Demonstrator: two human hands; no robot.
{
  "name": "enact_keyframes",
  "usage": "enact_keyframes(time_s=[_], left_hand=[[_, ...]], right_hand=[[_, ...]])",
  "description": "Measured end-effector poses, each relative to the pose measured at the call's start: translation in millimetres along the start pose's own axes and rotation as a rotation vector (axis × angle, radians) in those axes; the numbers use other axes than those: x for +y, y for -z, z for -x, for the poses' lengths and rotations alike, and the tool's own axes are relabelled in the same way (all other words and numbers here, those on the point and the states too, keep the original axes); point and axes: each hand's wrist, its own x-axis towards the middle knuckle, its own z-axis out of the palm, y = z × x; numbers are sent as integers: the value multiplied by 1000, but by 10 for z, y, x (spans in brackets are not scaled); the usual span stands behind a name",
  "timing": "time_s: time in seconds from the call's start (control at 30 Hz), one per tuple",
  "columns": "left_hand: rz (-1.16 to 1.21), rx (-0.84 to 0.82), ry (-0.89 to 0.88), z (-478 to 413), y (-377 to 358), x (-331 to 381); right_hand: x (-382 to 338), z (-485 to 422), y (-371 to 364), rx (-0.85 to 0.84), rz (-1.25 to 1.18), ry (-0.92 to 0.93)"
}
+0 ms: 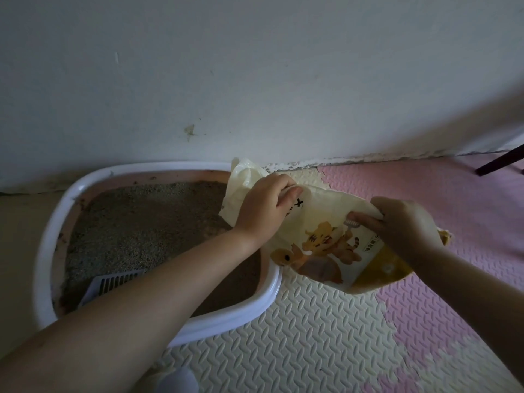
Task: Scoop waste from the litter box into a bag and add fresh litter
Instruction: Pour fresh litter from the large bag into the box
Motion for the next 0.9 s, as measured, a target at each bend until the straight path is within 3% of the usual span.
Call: enact_keyframes(time_s=[0.23,0.33,0.6,0.9], left_hand=[[-304,-14,-154,-179,261,-193],[-449,35,-110,-199,342,-287],[-223,23,80,33,102,-247],[-148,0,22,201,-132,-94]], right_hand=[[-40,-33,-4,-1,23,29],[-76,-42,4,-11,11,19],[-45,-38,-35,-29,4,28],[-75,-47,-77,-35,32,62]])
